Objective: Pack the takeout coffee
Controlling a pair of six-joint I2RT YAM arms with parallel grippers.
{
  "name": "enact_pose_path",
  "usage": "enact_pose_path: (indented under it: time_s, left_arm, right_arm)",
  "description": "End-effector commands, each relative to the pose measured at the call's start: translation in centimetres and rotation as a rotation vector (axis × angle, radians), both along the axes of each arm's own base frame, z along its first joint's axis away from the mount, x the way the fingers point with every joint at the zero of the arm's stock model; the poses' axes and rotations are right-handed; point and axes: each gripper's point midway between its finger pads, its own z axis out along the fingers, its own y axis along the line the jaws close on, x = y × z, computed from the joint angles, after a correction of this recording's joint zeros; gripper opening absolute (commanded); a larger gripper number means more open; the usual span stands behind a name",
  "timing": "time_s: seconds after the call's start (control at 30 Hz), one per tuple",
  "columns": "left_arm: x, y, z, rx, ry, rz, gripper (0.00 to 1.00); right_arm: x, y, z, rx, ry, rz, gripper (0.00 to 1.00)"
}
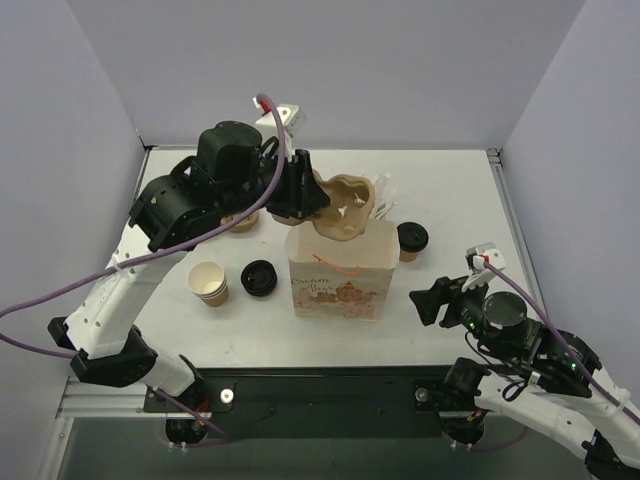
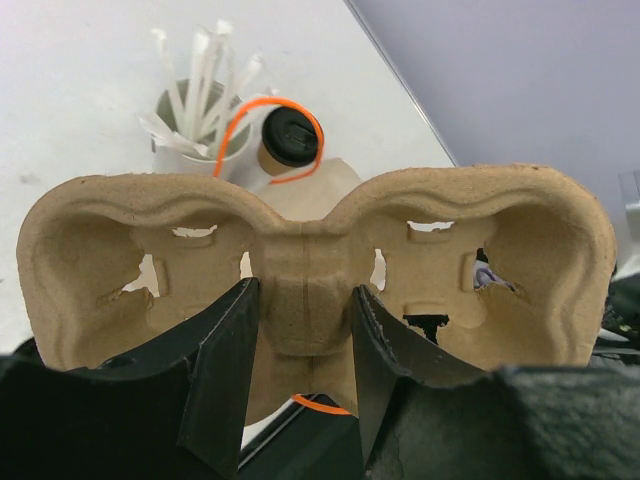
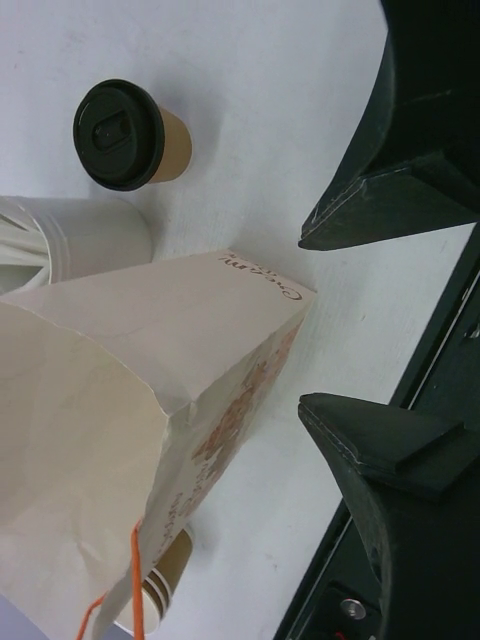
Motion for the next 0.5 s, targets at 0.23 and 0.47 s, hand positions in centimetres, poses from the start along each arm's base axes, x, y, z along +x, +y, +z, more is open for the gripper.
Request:
enact_pose_path:
  time_s: [0.23,0.47]
  left_arm:
    - [-2.3,-2.4,-0.7,-0.159,0.068,-0.075,0.40]
    - [-2.3,-3.5,1.7,-0.253,0.069,-0.096,0.40]
  right_arm:
    - [3.0,-0.8,5.5,0.140,-0.039,-0.250,0.59]
    - [4.4,-1.4,10.2,0.225,-0.145,-0.324,0.59]
